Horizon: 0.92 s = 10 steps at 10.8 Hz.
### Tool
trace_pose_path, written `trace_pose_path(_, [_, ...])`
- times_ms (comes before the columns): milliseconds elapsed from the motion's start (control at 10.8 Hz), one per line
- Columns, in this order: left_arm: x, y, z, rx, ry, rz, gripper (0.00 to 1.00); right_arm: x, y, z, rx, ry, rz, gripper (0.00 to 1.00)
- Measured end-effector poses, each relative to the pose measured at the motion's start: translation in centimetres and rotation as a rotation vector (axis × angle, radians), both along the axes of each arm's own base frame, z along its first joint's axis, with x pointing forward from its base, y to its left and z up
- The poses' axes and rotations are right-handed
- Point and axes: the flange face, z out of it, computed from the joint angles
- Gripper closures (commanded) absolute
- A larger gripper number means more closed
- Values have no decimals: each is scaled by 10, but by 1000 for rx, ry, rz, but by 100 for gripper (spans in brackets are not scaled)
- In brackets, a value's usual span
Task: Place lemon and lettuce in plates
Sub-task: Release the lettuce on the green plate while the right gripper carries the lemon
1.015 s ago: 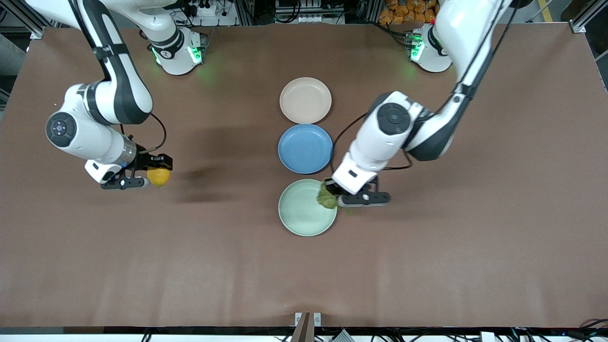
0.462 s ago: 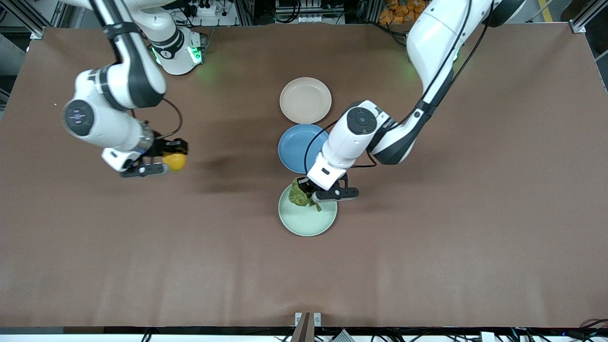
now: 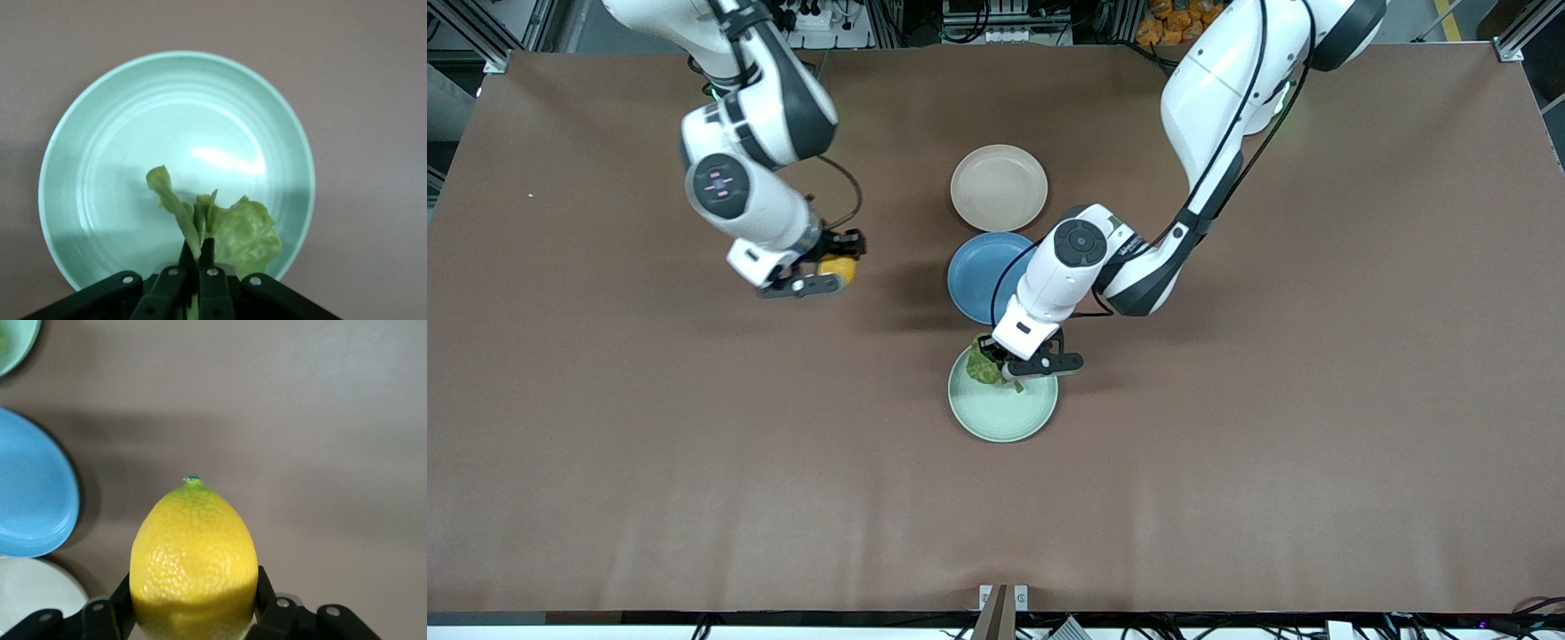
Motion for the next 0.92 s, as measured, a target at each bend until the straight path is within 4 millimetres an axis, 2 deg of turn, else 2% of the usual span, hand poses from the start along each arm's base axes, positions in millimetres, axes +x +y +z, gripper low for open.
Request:
trace_pose_path(92, [-1, 1, -10, 4, 9, 2, 77, -7, 12, -3, -9, 8, 0, 100])
trace_pose_path(185, [0, 2, -17, 8, 13, 4, 11, -12, 19, -7, -19, 16, -6, 100])
trace_pose_path(277, [1, 4, -19, 10, 14, 7, 0, -16, 26, -11, -31, 25, -26, 100])
trace_pose_path(369, [2, 5, -19, 11, 12, 9, 0, -24, 39, -13, -47, 30, -54, 100])
trace_pose_path(646, [11, 10, -15, 10, -1, 22, 0, -70, 100, -13, -100, 30, -129, 100])
trace_pose_path(923, [34, 26, 7, -7, -37, 58, 0, -88, 124, -14, -99, 27, -182, 100])
